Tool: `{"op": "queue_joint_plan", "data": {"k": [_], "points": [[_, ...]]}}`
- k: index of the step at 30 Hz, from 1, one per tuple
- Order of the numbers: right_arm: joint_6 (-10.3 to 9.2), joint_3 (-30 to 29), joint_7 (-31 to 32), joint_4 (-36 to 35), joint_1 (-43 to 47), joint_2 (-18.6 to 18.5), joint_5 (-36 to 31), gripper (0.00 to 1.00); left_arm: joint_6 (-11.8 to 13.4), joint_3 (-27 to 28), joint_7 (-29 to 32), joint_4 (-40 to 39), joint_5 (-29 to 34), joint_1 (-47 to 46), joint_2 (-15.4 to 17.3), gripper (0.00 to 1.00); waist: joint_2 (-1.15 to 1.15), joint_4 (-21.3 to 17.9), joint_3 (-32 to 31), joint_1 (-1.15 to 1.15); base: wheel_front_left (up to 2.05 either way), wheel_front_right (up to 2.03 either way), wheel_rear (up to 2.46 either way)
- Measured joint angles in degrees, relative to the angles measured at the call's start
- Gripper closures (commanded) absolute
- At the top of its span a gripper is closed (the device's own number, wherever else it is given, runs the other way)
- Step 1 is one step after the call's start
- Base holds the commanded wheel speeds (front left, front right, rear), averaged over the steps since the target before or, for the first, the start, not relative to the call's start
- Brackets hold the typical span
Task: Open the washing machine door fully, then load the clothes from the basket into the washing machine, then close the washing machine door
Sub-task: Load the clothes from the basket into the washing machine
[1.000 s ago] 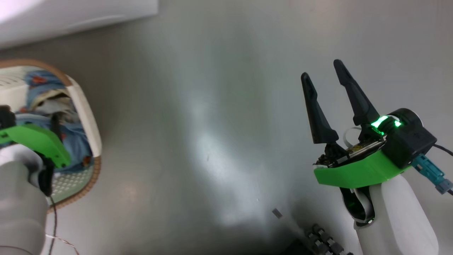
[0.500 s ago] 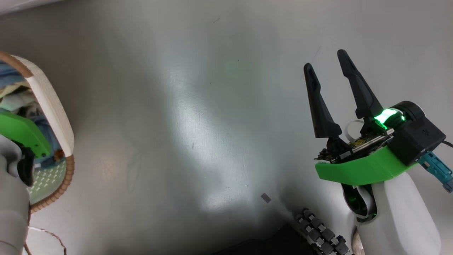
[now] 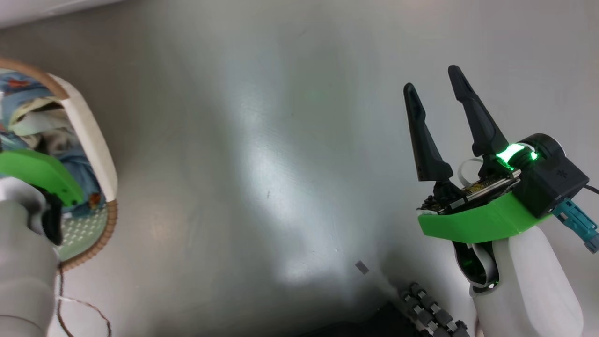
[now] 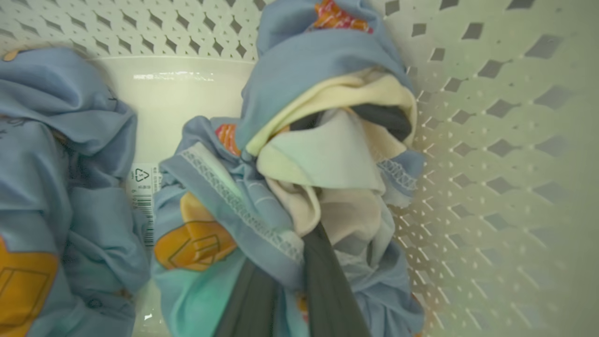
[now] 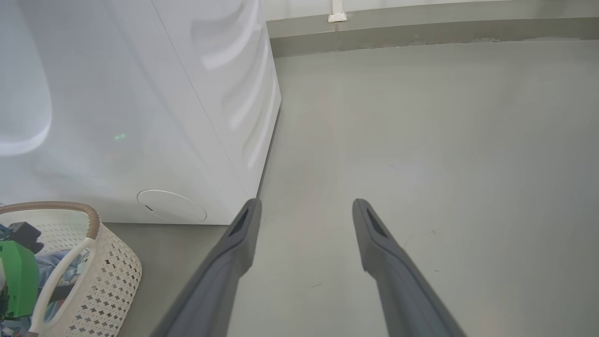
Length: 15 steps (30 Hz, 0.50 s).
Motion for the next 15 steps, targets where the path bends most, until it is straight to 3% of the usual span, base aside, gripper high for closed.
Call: {"op": "queue_joint_plan", "data": {"k": [15], "points": [[0.00,-2.2,0.0,2.6,2.0,0.0,-3.3,0.00,-0.2,0.5,-9.2,-0.9,-1.9,8.3,-4.2,1.00,0.00,4.5,-7.9,0.00,0.00,0.00,0.00]]}}
